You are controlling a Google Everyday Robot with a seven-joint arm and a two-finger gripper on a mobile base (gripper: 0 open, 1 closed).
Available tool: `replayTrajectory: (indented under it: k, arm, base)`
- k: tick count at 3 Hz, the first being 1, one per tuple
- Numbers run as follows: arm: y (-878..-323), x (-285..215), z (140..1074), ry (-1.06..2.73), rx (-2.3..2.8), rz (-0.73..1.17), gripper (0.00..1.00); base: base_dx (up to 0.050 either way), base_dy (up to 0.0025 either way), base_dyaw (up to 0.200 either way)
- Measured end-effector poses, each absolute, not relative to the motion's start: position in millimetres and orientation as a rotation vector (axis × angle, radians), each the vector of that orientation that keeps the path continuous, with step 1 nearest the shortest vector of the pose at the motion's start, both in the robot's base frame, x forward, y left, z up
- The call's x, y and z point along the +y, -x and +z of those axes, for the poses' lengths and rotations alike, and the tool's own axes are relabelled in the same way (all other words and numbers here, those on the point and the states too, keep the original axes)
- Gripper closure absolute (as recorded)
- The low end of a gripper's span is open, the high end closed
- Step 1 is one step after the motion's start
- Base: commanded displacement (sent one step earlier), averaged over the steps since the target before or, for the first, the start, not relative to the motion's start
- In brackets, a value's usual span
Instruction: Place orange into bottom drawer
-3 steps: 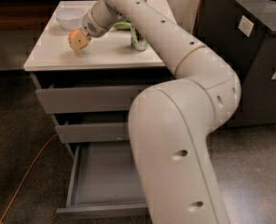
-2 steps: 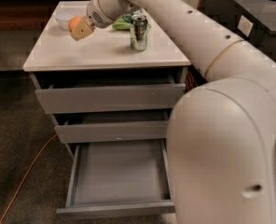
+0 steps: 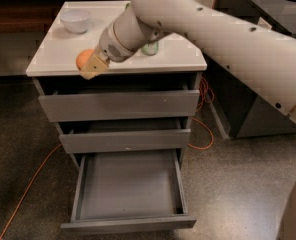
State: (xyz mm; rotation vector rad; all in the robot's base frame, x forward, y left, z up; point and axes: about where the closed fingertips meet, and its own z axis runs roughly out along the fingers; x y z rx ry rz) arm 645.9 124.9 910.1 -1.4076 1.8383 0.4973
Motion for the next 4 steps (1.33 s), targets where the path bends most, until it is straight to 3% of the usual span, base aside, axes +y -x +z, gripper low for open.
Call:
replayTrajectory:
  k: [2, 4]
  arm:
    - [-602.0, 78.3, 797.4, 1.465, 2.070, 0.492, 1.00]
    - [-612.6, 38.7, 734.8, 1.579, 2.130, 0.313, 1.00]
  base:
    - [0.000, 0.00000, 0.000]
    - [0.000, 0.00000, 0.000]
